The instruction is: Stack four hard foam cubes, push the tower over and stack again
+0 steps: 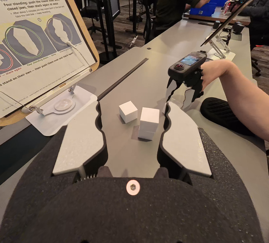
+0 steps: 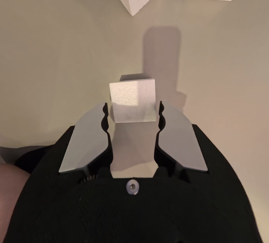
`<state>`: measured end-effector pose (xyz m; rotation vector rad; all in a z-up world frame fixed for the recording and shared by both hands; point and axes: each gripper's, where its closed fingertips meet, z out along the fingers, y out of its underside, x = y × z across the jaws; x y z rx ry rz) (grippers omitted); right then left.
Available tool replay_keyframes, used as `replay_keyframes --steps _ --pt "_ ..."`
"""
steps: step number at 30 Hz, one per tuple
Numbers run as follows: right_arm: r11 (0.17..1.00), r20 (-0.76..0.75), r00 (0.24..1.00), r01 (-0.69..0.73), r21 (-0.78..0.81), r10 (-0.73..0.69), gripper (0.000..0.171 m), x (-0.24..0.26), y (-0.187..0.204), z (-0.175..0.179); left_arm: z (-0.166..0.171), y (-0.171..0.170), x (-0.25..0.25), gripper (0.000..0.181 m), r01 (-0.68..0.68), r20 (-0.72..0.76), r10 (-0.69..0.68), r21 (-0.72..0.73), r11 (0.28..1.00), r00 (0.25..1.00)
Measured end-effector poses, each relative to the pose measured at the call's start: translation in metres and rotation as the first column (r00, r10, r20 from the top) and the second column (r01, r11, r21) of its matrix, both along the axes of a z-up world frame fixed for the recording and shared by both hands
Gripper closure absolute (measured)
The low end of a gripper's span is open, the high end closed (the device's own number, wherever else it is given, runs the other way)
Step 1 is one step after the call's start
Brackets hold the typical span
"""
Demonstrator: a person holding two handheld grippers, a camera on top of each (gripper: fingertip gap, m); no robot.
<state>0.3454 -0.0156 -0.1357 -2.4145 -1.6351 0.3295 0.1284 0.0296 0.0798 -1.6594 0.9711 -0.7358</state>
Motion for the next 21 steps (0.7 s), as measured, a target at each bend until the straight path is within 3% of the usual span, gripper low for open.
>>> replay_keyframes --steps 3,7,14,17,19,21 --pt "1.000 0.015 1.000 -0.004 -0.009 0.004 0.112 0.004 -0.001 -0.003 0.004 -0.004 -0.001 0.097 0.005 -0.003 -0.005 0.013 1.000 1.000" --pt "1.000 -0.040 0.999 -0.002 0.003 0.002 0.112 0.002 0.000 0.007 0.006 -0.004 -0.004 0.097 0.000 0.006 0.000 0.012 1.000 1.000" --pt "0.981 -0.332 0.943 0.044 0.188 0.022 0.113 -0.026 0.013 0.085 0.011 -0.003 -0.010 0.098 -0.013 0.029 0.013 0.015 1.000 0.999" --pt "0.944 -0.557 0.828 0.135 0.302 0.060 0.113 -0.058 0.031 0.137 0.012 -0.003 -0.010 0.099 -0.015 0.037 0.014 0.013 1.000 0.999" --pt "0.926 -0.711 0.695 0.191 0.326 0.107 0.113 -0.082 0.039 0.165 0.011 -0.002 -0.011 0.099 -0.021 0.035 0.020 0.014 1.000 0.999" --pt "0.928 -0.819 0.537 0.160 0.336 0.204 0.113 -0.108 0.035 0.180 0.011 -0.001 -0.011 0.099 -0.018 0.035 0.018 0.010 1.000 0.999"
